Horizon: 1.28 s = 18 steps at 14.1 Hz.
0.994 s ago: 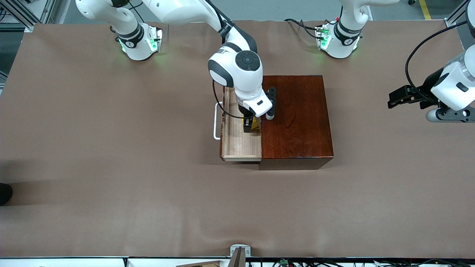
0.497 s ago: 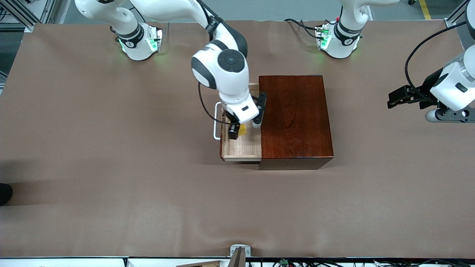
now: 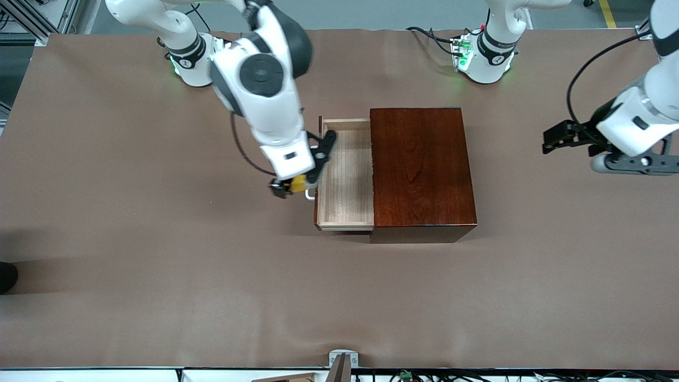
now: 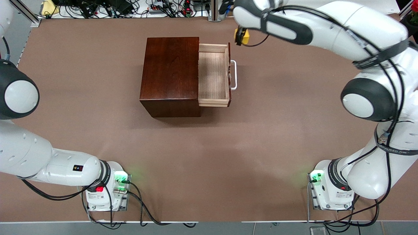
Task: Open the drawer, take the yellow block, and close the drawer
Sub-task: 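Lift the cube out with the right gripper while the left gripper returns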
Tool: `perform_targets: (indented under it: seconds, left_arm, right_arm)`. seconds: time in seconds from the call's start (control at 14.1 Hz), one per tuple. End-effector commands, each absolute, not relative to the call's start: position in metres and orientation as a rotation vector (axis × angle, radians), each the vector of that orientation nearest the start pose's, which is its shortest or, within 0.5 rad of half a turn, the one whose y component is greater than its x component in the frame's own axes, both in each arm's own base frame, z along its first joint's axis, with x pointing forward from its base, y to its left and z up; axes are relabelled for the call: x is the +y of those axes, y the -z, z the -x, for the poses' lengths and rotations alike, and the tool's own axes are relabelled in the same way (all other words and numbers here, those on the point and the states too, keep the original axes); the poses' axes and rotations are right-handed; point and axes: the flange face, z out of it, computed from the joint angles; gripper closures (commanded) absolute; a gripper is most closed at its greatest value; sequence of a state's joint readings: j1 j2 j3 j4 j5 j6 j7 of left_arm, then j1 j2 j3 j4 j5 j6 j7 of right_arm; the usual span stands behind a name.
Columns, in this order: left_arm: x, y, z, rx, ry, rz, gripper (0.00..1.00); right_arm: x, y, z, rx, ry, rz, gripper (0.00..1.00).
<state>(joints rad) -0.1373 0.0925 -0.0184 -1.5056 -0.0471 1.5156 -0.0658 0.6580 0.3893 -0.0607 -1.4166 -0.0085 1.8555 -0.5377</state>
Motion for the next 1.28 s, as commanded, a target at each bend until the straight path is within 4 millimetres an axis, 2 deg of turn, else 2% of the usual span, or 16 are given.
perform_targets:
  seconds: [0.0,0.21,0.36,0.57,0.71,0.99,1.07,1.14,1.21]
  left_arm:
    - [-0.135,-0.599,-0.563,0.251,-0.127,3.167,0.0]
    - [-0.197,-0.592,-0.551,0.432,-0.127,3.162,0.0]
    - [-0.247,-0.594,-0.534,0.584,-0.094,3.148,0.0]
    - [-0.323,-0.575,-0.511,0.816,-0.077,3.122,0.0]
    - [-0.365,-0.559,-0.499,0.944,-0.049,3.087,0.0]
    - [-0.481,-0.53,-0.446,1.316,-0.016,2.906,0.0]
    - [-0.513,-0.519,-0.43,1.48,-0.007,2.805,0.0]
    - [-0.537,-0.506,-0.422,1.682,0.014,2.673,0.0]
    - [-0.553,-0.491,-0.424,1.877,0.055,2.569,0.0]
  right_arm:
    - [0.341,-0.505,-0.558,-1.598,0.063,2.705,1.0]
    - [0.294,-0.523,-0.571,-1.499,0.039,2.761,1.0]
    - [0.255,-0.53,-0.582,-1.411,0.015,2.806,1.0]
    - [0.201,-0.534,-0.597,-1.284,-0.018,2.864,1.0]
    - [0.165,-0.533,-0.608,-1.198,-0.026,2.9,1.0]
    - [0.085,-0.513,-0.624,-1.003,-0.067,2.964,1.0]
    - [0.067,-0.509,-0.627,-0.934,-0.067,2.978,1.0]
    - [0.046,-0.501,-0.63,-0.815,-0.077,2.987,1.0]
    - [0.031,-0.488,-0.633,-0.694,-0.097,2.99,1.0]
